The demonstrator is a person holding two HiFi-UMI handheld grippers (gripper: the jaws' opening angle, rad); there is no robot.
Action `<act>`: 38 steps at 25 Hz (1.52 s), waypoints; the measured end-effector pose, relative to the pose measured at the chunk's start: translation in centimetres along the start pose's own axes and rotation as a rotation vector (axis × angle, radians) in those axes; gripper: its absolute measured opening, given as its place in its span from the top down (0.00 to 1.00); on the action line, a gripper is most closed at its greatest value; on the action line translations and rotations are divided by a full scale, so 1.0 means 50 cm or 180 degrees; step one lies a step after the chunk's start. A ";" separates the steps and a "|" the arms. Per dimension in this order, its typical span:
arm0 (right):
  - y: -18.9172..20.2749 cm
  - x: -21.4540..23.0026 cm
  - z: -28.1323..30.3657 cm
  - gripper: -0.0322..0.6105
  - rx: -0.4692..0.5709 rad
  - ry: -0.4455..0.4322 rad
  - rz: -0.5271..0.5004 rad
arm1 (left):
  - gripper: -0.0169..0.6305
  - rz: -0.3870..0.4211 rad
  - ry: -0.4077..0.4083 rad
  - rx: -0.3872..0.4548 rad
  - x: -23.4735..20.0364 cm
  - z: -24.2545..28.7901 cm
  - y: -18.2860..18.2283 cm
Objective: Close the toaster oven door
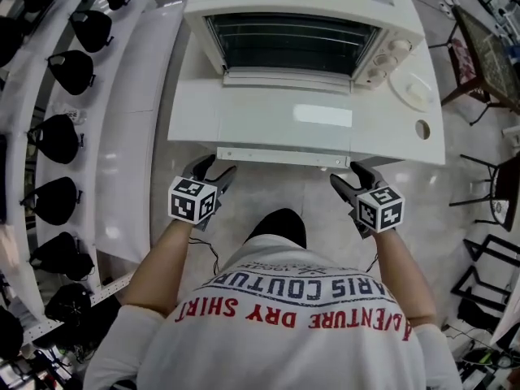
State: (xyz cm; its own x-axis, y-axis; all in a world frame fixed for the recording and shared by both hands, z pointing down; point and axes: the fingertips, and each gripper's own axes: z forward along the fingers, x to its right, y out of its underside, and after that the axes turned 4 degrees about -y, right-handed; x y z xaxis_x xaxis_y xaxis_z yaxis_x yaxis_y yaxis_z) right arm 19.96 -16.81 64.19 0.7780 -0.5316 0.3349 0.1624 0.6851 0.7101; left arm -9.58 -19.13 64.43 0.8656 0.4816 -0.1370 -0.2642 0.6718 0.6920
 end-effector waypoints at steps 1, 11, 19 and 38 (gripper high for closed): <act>-0.002 0.003 0.005 0.53 0.0004 0.0021 -0.0027 | 0.53 0.0025 0.0005 0.0016 0.000 0.007 -0.004; -0.020 0.012 0.034 0.57 0.0056 0.0118 -0.0212 | 0.60 0.0197 0.0011 0.0066 -0.003 0.039 -0.026; -0.028 0.010 0.038 0.65 0.0074 0.0130 -0.0265 | 0.67 0.0214 0.0110 0.0087 0.003 0.043 -0.024; -0.037 -0.013 0.025 0.79 0.0080 0.0071 -0.0299 | 0.83 0.0227 0.0136 0.0122 0.025 0.019 -0.037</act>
State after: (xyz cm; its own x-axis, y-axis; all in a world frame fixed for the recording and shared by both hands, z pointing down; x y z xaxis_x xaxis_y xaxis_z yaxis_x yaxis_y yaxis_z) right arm 18.39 -18.36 63.44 0.7733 -0.5816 0.2525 0.2202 0.6197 0.7533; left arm -7.62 -20.31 63.63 0.8260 0.5515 -0.1160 -0.3074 0.6134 0.7275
